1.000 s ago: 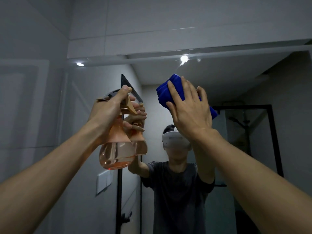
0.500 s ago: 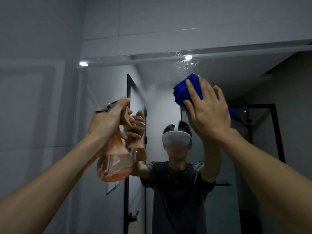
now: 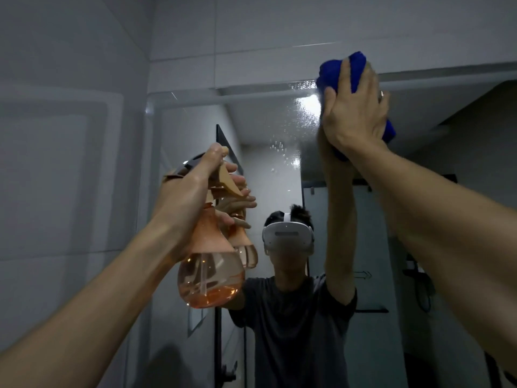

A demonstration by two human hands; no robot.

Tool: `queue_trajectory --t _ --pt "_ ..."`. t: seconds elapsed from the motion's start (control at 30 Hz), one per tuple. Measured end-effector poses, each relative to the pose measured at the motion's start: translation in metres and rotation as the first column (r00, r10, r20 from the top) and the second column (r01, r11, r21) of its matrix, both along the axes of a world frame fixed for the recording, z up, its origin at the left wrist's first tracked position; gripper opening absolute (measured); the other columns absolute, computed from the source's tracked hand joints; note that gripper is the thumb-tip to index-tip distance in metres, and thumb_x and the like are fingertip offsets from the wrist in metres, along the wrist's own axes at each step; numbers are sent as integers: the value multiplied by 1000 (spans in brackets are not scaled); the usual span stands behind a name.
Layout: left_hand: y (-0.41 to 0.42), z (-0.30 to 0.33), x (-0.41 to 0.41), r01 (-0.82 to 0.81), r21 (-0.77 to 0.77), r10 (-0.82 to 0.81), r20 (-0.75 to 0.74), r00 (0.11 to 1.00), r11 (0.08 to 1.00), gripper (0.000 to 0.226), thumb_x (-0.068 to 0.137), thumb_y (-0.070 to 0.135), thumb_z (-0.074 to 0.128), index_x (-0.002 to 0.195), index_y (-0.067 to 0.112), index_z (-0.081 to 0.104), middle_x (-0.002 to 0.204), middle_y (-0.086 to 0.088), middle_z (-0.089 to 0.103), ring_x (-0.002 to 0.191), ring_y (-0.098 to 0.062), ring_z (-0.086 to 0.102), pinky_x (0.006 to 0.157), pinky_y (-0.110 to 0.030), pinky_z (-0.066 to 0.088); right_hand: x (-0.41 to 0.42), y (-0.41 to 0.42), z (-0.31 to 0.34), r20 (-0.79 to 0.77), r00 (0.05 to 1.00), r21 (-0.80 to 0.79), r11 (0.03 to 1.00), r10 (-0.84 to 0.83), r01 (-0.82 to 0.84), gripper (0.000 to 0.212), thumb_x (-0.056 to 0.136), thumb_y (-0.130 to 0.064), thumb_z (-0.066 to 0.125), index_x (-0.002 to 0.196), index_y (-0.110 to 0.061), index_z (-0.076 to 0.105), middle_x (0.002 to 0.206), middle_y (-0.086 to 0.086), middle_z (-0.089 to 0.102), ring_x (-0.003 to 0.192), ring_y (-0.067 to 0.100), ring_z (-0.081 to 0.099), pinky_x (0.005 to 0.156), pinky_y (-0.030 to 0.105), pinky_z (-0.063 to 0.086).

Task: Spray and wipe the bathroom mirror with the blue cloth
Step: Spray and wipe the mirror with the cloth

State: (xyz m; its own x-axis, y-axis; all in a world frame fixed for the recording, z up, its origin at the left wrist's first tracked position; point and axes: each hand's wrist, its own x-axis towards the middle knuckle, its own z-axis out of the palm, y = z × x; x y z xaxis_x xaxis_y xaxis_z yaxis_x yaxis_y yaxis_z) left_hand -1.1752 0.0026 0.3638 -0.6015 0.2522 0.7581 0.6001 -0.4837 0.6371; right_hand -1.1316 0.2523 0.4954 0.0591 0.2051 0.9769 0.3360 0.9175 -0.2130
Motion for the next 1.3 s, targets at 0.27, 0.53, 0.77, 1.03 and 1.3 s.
queue_trajectory --t 0.27,0.53,0.77,1.03,1.3 --pt "-15 8 -3 -5 50 7 -41 999 999 47 97 48 48 112 9 67 101 -9 77 85 -19 77 47 -25 55 -51 -60 -69 248 958 429 903 -142 23 61 105 -52 25 158 -26 14 165 13 14 151 30 18 122 54 15" --pt "-18 2 -4 37 62 -39 25 999 997 48 95 48 52 113 6 68 102 -11 77 82 -19 77 45 -24 55 -12 -12 -122 357 891 570 821 -282 31 61 104 -55 21 158 -27 17 164 13 20 151 28 20 122 54 14" --pt "-23 2 -13 88 43 -89 15 996 995 46 98 44 48 116 6 66 100 -10 76 70 -12 75 42 -20 52 25 27 -17 39 995 58 994 -93 91 62 106 -48 24 159 -18 12 162 20 16 147 38 22 122 52 15" --pt "-36 0 -26 -58 6 58 -6 998 998 46 97 47 48 115 8 66 103 -9 76 83 -16 76 43 -22 53 -28 -53 -17 141 989 228 974 -45 12 61 105 -46 25 159 -21 12 164 16 14 151 32 15 123 51 11" --pt "-42 -20 -33 -181 -3 181 48 982 984 46 96 52 49 112 13 67 106 -7 75 99 -24 73 46 -25 54 -54 -67 -104 319 925 596 803 -209 -25 59 106 -46 32 157 -20 21 163 15 20 151 30 19 123 52 14"
